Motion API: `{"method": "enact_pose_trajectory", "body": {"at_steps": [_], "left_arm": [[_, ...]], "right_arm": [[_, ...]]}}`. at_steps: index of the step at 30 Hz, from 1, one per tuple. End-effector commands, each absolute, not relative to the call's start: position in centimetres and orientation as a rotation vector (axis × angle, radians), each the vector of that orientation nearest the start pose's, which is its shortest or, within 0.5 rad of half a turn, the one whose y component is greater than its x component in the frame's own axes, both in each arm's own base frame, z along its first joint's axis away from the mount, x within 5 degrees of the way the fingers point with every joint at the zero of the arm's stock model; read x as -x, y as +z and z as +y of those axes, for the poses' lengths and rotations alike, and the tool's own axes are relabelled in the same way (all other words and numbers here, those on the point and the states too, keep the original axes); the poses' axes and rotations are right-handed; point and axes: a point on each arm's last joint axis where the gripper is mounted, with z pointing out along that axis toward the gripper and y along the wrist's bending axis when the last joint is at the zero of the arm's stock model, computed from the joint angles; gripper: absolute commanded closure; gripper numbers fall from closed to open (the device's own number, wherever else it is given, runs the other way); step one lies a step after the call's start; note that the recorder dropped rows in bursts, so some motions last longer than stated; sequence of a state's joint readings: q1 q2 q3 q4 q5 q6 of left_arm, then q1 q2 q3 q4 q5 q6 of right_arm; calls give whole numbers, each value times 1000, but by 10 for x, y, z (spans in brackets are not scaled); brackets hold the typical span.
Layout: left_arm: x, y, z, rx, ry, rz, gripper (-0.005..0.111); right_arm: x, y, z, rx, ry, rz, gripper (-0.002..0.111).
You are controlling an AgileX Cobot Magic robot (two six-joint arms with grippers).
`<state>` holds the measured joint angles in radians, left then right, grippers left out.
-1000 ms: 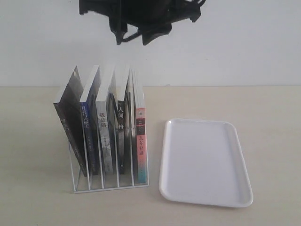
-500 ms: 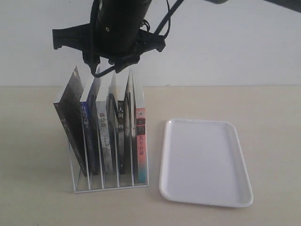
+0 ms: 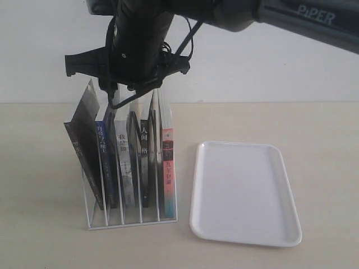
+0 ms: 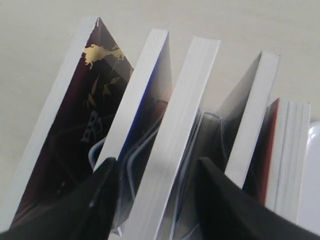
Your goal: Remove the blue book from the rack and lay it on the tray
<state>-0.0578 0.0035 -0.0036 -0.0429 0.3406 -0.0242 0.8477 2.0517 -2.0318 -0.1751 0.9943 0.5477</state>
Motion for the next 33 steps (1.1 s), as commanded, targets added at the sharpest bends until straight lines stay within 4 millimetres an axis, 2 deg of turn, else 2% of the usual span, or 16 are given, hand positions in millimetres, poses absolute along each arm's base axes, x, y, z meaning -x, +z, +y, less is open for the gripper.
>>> {"method": "enact_pose_trajectory", "body": {"at_steps": [1,9,13,18,33], "left_arm": [[-53,183,-4,6,-100,1825,101],[-53,183,-4,6,-100,1825,101],[-53,183,-4,6,-100,1825,101],[-53,183,-4,6,-100,1825,101],[-53,183,-4,6,-100,1825,101]], "right_arm": [[-320,326,342,437,356,2450,61],[-325,309,347,439,335,2483,62],[-327,300,350,436,323,2501,69],[-328,299,350,437,325,2496,79],[-328,299,351,413,341,2504,79]]}}
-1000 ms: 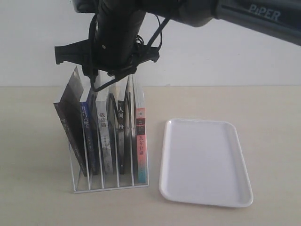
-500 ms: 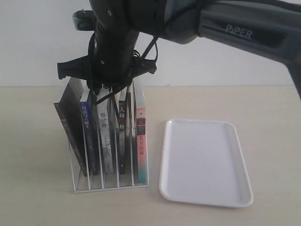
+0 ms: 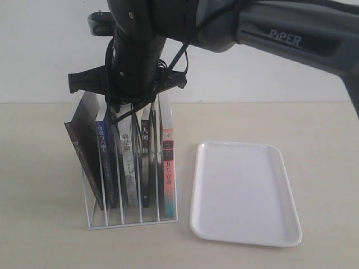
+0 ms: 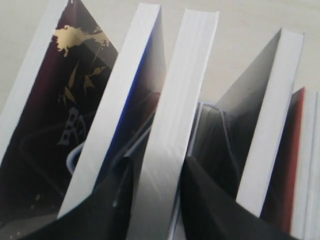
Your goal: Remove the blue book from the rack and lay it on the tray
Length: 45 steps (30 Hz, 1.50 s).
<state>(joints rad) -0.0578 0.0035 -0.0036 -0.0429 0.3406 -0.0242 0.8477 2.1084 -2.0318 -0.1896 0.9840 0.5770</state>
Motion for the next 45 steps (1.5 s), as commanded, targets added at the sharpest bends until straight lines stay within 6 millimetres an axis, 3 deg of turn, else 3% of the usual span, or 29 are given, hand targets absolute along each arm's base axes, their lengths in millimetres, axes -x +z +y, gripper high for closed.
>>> {"method": "enact_pose_trajectory", "body": {"at_steps": [1,8,13,22,45], "left_arm": [[-53,183,-4,6,-100,1825,101],[-53,183,-4,6,-100,1825,101],[-53,183,-4,6,-100,1825,101],[-53,183,-4,6,-100,1825,101],[-53,183,-4,6,-100,1825,101]], "right_arm": [[-327,299,351,411,340,2507,79],[-327,299,351,411,337,2510,81],[-327,299,351,419,334,2508,108],[-327,302,350,418,336,2505,108],[-308,370,322,387,379,2373,108]]}}
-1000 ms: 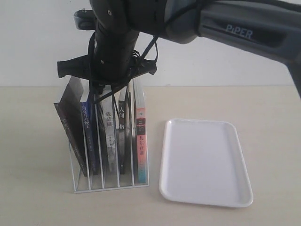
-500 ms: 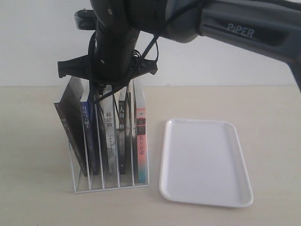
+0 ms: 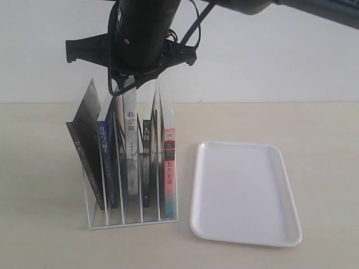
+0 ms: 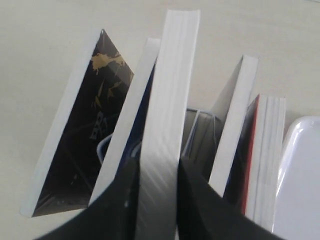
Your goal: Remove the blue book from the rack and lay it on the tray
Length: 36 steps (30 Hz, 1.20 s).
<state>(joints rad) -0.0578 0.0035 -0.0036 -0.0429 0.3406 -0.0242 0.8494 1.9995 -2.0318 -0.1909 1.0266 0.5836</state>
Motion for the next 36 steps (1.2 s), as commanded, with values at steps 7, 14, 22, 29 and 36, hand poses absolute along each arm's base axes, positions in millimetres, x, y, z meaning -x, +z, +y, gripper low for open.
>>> {"method": "enact_pose_trajectory", "body": {"at_steps": [7,14,22,29,36], "left_arm": [[-53,183,-4,6,-100,1825,101],[-53,183,-4,6,-100,1825,101],[-53,183,-4,6,-100,1825,101],[-53,183,-4,6,-100,1825,101],[-53,183,-4,6,-100,1825,101]], "right_arm": [[-305,378,318,375,383,2354,108],[-305,378,318,375,381,2357,108],[-305,378,318,373,379,2360,108],[-305,378,318,368,383,2358,108],[-305,377,318,356,387,2366,108]]}}
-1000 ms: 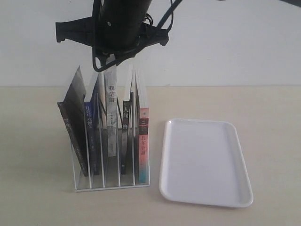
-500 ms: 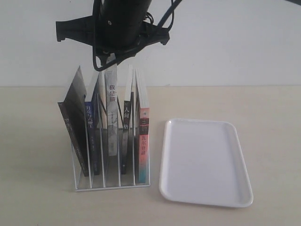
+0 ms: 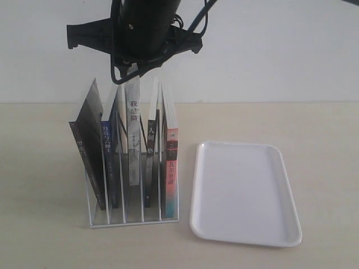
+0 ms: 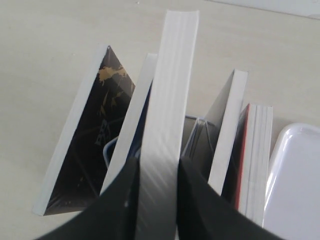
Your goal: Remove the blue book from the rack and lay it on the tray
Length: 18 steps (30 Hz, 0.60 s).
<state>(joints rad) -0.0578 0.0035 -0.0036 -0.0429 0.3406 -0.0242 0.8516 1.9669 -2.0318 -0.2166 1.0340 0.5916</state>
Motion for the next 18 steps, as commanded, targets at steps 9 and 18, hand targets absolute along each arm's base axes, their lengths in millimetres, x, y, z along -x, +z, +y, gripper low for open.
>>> {"method": "enact_pose_trajectory", "body": {"at_steps": [9,18], "left_arm": [[-53,183,-4,6,-100,1825,101],[-53,183,-4,6,-100,1825,101]], "right_arm": [[-305,377,318,352,391,2367,108],[-308,361,326,365,374,2404,108]]}}
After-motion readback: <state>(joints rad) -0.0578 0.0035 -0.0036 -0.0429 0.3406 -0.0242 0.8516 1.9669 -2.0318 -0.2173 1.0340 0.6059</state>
